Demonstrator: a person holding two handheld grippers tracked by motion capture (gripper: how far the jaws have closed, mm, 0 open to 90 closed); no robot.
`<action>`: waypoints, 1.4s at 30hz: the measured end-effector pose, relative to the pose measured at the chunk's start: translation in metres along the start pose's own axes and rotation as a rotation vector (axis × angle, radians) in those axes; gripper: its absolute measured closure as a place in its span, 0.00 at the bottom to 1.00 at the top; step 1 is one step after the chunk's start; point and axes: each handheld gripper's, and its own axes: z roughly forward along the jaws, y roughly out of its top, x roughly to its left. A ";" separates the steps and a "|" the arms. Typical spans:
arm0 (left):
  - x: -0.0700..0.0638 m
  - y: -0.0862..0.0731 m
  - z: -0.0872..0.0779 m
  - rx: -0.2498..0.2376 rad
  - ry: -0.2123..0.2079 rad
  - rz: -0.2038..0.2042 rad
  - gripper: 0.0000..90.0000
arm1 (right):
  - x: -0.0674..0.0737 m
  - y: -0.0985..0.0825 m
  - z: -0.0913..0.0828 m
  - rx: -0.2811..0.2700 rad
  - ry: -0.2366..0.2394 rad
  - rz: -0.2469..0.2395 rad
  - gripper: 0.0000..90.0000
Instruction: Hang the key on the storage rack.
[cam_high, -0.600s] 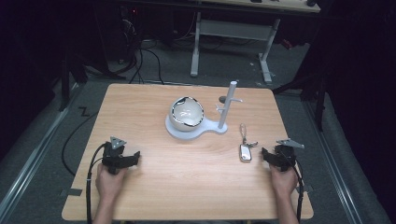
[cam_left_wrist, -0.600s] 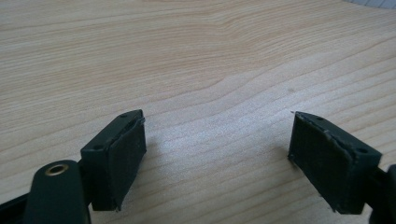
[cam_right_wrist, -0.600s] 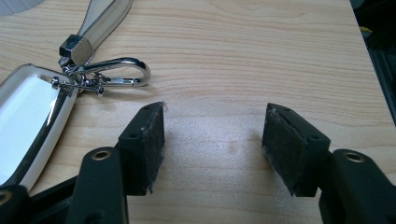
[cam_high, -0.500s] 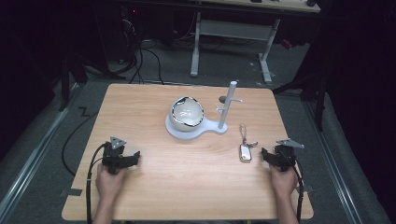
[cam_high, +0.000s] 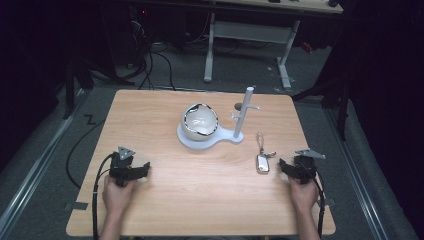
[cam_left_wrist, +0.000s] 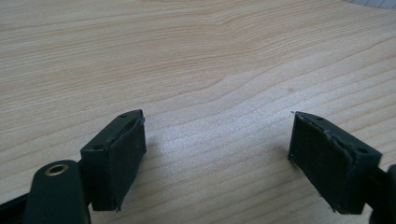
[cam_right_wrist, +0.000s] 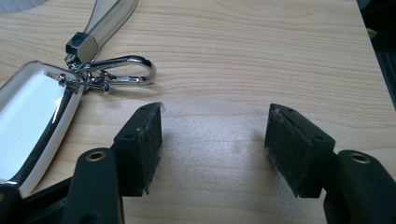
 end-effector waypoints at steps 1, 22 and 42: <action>0.000 0.000 0.000 0.001 0.000 0.000 0.21 | 0.000 0.000 0.000 0.000 0.001 0.000 0.41; 0.000 0.000 0.000 0.001 0.000 0.000 0.21 | 0.006 -0.002 -0.014 -0.053 0.069 0.002 0.66; 0.000 0.000 0.000 0.001 0.000 0.000 0.21 | 0.033 0.032 -0.015 -0.111 0.139 -0.057 0.66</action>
